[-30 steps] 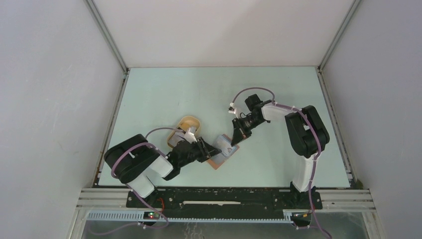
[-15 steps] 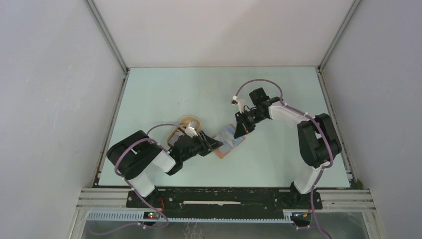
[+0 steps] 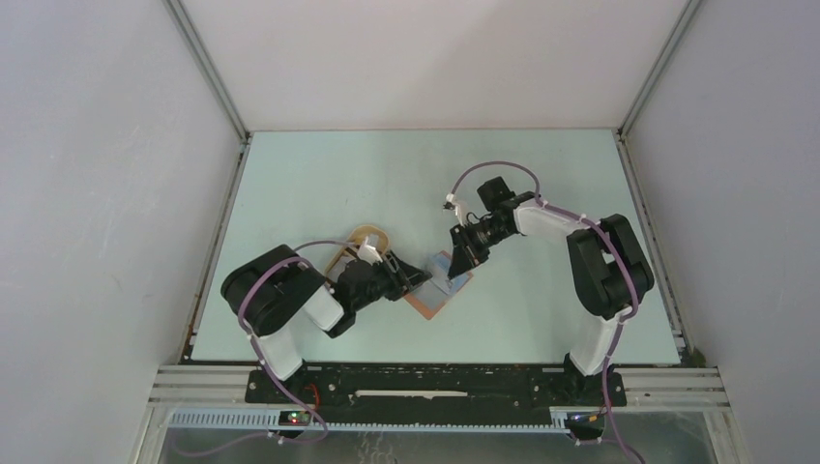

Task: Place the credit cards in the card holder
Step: Turn over the card slot in the card holder.

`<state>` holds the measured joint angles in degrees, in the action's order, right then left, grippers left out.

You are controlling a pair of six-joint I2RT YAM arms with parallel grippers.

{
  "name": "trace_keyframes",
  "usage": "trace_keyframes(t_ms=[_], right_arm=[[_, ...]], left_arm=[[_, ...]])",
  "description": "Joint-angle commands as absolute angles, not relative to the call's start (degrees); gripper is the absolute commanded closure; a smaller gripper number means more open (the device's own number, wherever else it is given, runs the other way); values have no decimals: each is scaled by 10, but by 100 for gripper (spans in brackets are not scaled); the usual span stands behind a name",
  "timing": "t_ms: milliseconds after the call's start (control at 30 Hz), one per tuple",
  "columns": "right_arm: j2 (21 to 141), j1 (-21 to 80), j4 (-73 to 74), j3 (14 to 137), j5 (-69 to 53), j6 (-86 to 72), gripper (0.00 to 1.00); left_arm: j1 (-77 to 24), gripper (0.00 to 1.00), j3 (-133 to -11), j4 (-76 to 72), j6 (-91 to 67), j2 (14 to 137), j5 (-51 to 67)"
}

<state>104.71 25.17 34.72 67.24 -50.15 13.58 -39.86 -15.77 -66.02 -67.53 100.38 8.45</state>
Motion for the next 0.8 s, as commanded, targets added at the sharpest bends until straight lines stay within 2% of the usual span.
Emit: trace_keyframes(t_ms=[0,433,767], right_arm=[[1068,246,360,681,-575,145,72],[1092,219,374,685,-656,133,63],[1102,222,359,685,-646,117,72]], left_arm=[[-393,43,-174,-700,-668,1006,91],[-393,39,-159,-725,-667,1005,83],[-394,35,-155,-735,-666,1003,80]])
